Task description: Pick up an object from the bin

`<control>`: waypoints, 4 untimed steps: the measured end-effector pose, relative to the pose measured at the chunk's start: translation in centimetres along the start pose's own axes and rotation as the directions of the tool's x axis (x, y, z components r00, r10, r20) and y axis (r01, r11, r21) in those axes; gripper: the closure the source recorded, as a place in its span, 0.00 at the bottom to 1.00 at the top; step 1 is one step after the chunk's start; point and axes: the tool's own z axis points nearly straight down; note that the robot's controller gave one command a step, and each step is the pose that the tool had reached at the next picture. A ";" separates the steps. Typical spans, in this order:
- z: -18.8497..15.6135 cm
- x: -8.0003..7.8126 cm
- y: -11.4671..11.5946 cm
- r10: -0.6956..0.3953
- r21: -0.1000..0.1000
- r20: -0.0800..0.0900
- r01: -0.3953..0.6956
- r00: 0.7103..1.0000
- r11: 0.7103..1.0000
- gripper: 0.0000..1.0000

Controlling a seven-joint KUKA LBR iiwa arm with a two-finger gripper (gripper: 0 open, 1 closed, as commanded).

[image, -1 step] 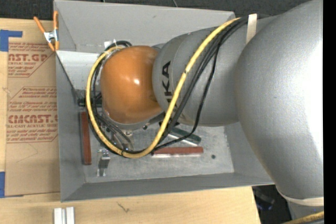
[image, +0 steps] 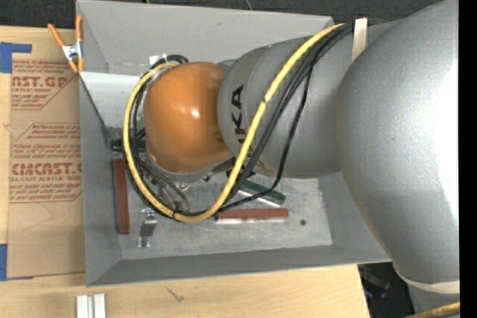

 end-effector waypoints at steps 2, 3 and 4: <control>9.7 0.4 -0.1 -0.155 0.000 0.001 0.155 0.988 0.988 1.00; 5.4 -0.2 0.0 -0.132 -0.001 0.002 0.132 0.991 0.991 1.00; 4.1 -1.9 -0.8 -0.139 0.000 0.001 0.139 0.990 0.990 0.00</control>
Offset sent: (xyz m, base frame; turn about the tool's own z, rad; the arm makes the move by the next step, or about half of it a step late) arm 0.0000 0.0000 0.0000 0.0000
